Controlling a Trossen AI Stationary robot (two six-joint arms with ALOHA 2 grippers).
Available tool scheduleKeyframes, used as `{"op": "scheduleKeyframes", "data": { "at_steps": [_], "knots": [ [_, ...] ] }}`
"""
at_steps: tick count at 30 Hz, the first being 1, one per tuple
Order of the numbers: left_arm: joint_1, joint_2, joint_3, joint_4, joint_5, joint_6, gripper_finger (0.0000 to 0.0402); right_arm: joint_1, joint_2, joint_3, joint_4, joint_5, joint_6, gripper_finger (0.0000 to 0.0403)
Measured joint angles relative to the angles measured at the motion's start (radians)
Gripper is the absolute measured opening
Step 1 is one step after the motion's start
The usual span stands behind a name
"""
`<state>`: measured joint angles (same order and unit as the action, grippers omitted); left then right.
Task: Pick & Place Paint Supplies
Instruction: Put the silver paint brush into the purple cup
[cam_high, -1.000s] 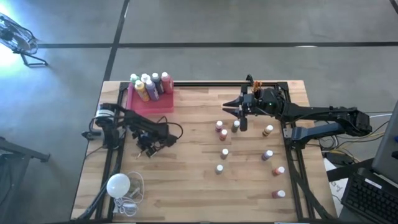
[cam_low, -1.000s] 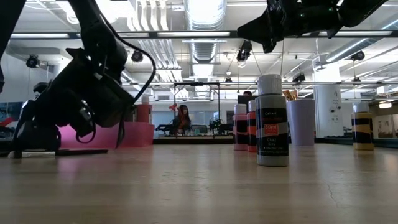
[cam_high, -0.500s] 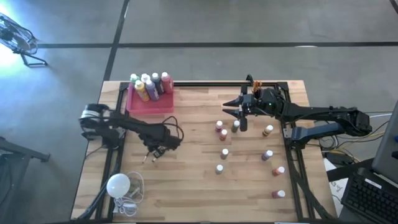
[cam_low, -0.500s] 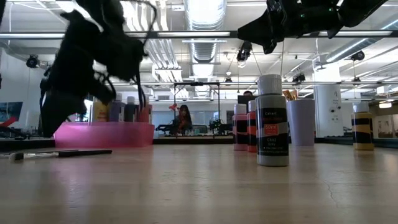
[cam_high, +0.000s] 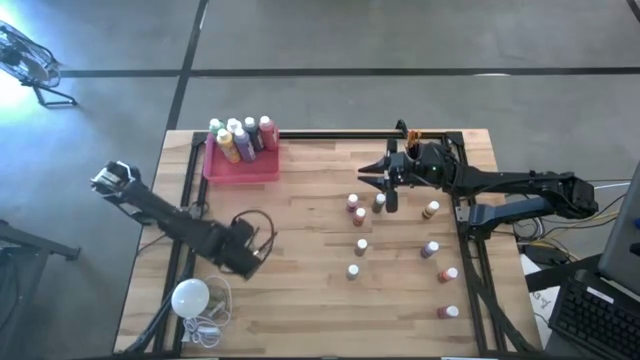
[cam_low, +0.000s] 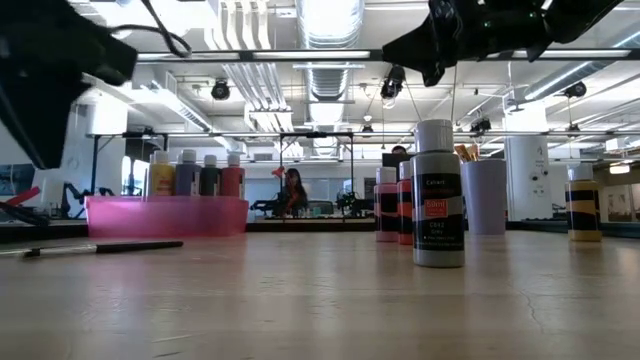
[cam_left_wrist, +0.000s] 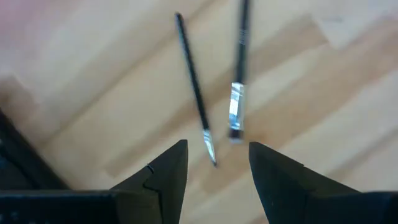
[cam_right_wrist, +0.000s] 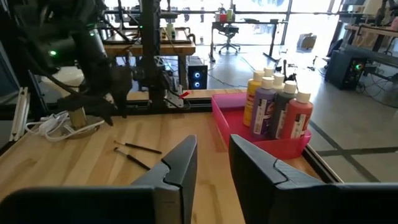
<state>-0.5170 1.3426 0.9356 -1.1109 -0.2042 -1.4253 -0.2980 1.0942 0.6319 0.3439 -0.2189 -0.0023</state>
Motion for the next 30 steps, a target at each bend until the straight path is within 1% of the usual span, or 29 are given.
{"op": "scheduleKeyframes", "data": {
  "at_steps": [3, 5, 11, 15, 21, 30],
  "knots": [
    [-0.070, 0.010, -0.008, 0.076, -0.020, -0.051, 0.0177, 0.006, 0.000, 0.000, 0.000, 0.000, 0.000, 0.0078],
    [-0.095, 0.029, -0.009, 0.097, -0.023, -0.075, 0.0177, 0.011, 0.000, 0.000, 0.000, 0.000, 0.001, 0.0073],
    [-0.108, 0.108, -0.011, 0.094, -0.026, -0.099, 0.0177, 0.021, 0.000, 0.000, 0.000, 0.000, 0.001, 0.0069],
    [-0.107, 0.157, -0.012, 0.099, -0.023, -0.099, 0.0177, 0.027, 0.000, 0.000, 0.000, 0.001, 0.000, 0.0079],
    [-0.107, 0.208, -0.013, 0.122, 0.018, -0.095, 0.0177, 0.028, 0.000, 0.000, -0.004, 0.001, -0.002, 0.0100],
    [-0.106, 0.229, -0.029, 0.177, 0.065, -0.071, 0.0177, 0.028, 0.000, 0.000, -0.017, 0.001, -0.001, 0.0121]
  ]
}}
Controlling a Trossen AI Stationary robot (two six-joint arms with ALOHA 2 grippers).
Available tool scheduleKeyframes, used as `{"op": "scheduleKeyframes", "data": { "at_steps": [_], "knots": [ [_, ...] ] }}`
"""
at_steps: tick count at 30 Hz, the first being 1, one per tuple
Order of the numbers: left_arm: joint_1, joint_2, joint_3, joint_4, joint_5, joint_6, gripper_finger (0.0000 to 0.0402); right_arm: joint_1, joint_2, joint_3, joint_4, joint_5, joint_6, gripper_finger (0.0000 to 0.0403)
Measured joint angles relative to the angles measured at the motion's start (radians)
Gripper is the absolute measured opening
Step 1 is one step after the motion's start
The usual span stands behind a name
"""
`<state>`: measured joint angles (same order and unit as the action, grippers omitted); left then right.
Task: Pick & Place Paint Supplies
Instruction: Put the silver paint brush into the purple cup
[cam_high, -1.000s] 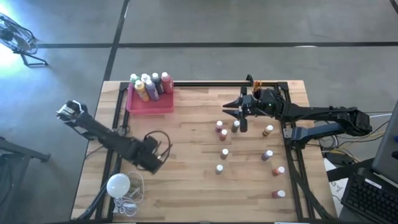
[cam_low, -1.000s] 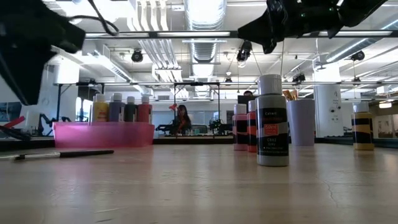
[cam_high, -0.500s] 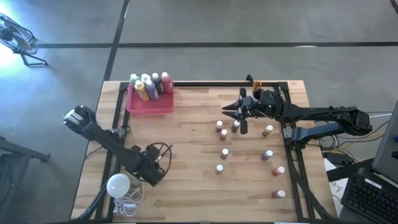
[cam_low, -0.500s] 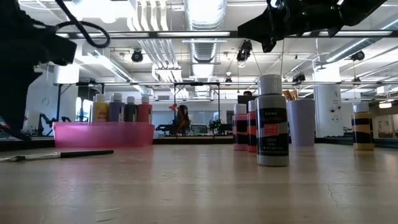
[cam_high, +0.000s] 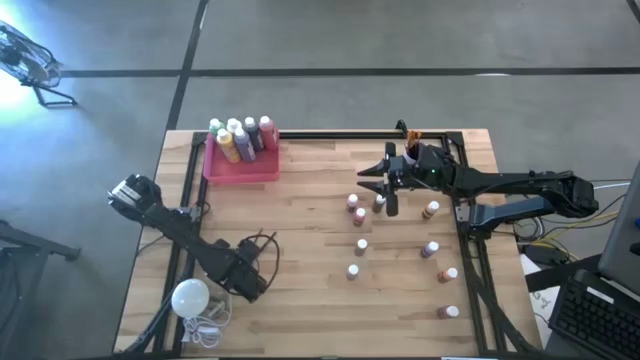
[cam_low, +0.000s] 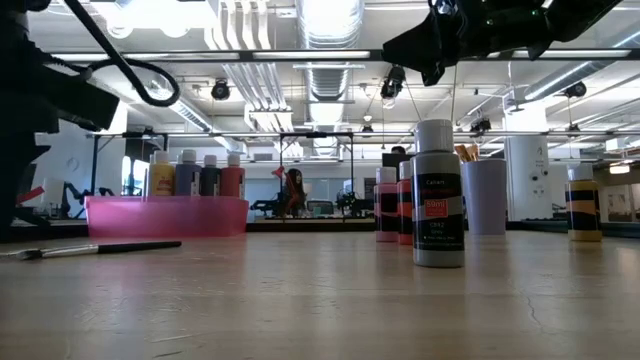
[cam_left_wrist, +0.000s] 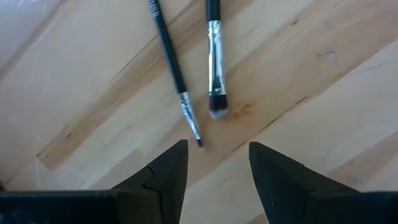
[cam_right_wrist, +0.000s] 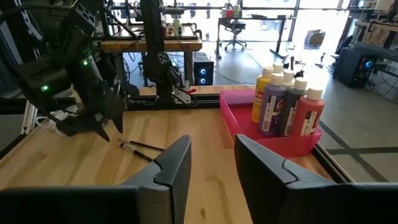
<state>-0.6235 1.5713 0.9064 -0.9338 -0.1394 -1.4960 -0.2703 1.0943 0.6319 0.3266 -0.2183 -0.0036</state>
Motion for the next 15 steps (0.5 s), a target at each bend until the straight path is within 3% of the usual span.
{"op": "scheduleKeyframes", "data": {
  "at_steps": [15],
  "knots": [
    [0.014, -0.005, -0.096, 0.106, 0.032, -0.007, 0.0177, 0.000, 0.000, 0.000, -0.001, 0.000, 0.001, 0.0118]
  ]
}}
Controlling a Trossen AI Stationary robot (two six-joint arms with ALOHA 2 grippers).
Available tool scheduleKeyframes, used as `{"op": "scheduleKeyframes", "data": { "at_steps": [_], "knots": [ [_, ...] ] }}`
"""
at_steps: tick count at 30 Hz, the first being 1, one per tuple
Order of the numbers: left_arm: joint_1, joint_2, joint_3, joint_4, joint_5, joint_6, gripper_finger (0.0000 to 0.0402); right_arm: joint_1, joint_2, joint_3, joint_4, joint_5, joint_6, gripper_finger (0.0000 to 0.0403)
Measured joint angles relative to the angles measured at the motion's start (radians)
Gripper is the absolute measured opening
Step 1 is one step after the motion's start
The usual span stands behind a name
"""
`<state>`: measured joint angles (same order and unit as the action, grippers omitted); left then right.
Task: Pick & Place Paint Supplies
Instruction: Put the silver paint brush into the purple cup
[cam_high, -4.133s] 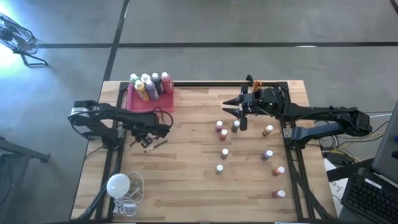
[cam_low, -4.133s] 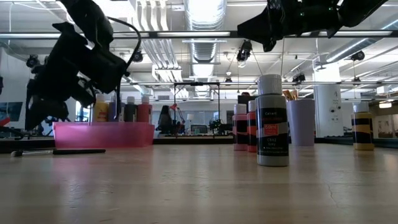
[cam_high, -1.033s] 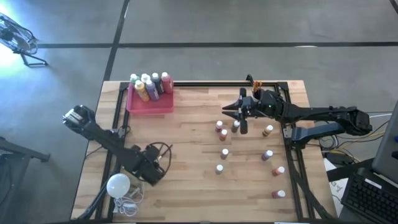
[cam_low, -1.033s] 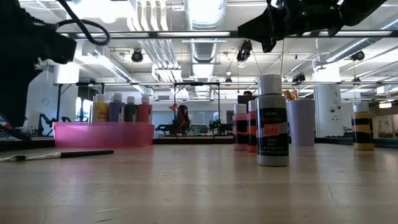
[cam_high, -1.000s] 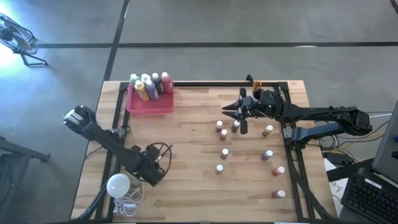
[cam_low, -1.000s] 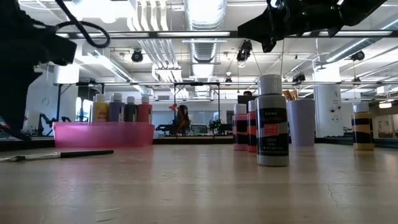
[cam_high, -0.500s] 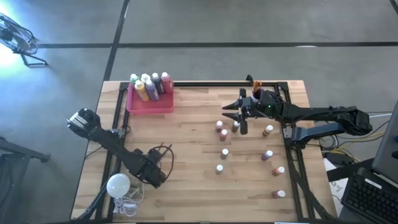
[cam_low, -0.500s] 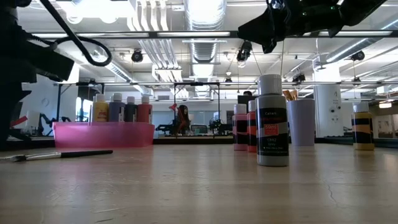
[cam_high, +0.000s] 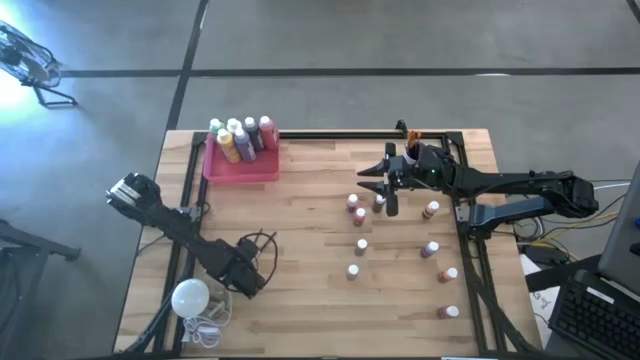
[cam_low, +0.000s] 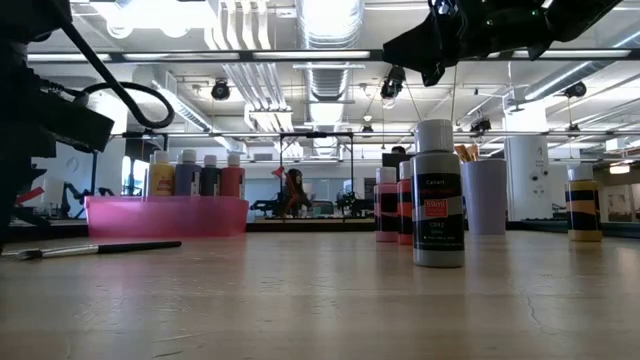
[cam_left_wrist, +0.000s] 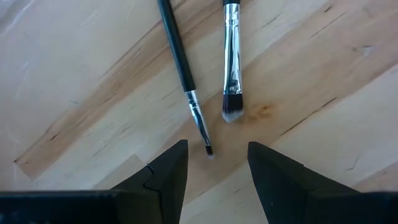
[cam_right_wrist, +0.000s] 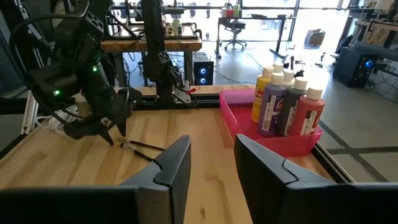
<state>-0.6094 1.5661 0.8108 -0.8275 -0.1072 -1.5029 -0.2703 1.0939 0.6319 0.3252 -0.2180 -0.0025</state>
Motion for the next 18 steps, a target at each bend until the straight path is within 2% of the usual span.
{"op": "scheduleKeyframes", "data": {
  "at_steps": [10, 18],
  "knots": [
    [0.003, 0.001, -0.008, 0.008, 0.017, 0.006, 0.0171, 0.000, 0.000, 0.000, 0.000, 0.000, 0.000, 0.0081],
    [0.006, 0.002, -0.013, 0.020, 0.020, 0.008, 0.0113, 0.000, 0.000, 0.000, 0.000, 0.000, -0.001, 0.0061]
  ]
}}
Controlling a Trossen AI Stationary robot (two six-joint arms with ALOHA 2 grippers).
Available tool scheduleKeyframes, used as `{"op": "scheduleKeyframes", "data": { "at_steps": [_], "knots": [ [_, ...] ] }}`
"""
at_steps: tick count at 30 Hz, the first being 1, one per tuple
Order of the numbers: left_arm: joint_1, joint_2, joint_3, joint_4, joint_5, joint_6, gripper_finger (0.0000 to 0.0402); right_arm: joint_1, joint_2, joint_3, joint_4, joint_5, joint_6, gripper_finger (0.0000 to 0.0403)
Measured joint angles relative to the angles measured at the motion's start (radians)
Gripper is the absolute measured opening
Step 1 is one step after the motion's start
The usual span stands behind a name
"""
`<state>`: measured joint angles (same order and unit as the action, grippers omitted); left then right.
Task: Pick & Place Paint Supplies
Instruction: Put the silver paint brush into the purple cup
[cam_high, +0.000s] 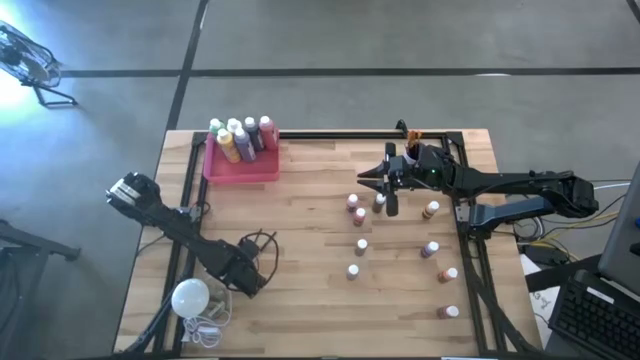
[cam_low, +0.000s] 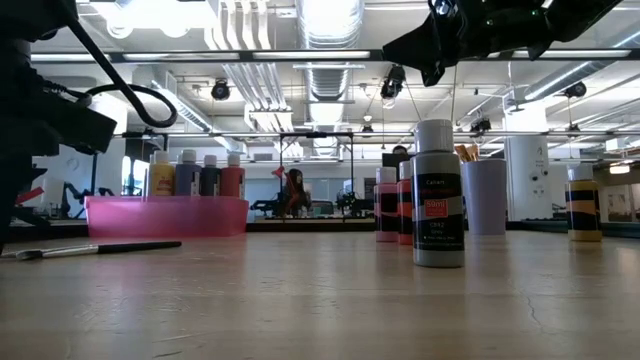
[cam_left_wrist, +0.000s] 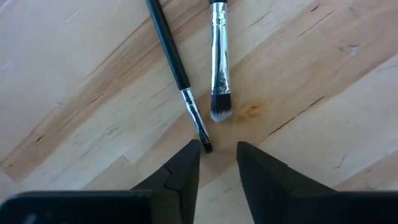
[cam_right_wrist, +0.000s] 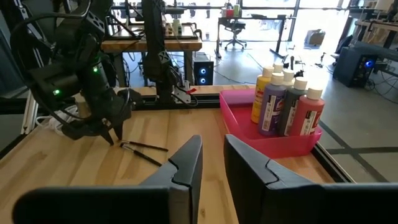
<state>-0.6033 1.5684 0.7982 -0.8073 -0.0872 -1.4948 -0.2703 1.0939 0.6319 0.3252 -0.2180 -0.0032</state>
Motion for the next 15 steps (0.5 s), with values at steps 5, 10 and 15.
{"op": "scheduleKeyframes", "data": {
  "at_steps": [5, 10, 15],
  "knots": [
    [0.000, 0.001, 0.000, 0.004, 0.000, 0.000, 0.0081, 0.000, 0.000, 0.000, 0.000, 0.000, 0.000, 0.0060],
    [0.003, 0.001, 0.000, -0.002, -0.004, 0.000, 0.0067, 0.000, 0.000, 0.000, -0.001, 0.000, 0.001, 0.0075],
    [0.017, 0.001, -0.017, -0.004, -0.039, 0.001, 0.0062, 0.000, 0.000, 0.000, -0.003, 0.000, 0.003, 0.0092]
  ]
}}
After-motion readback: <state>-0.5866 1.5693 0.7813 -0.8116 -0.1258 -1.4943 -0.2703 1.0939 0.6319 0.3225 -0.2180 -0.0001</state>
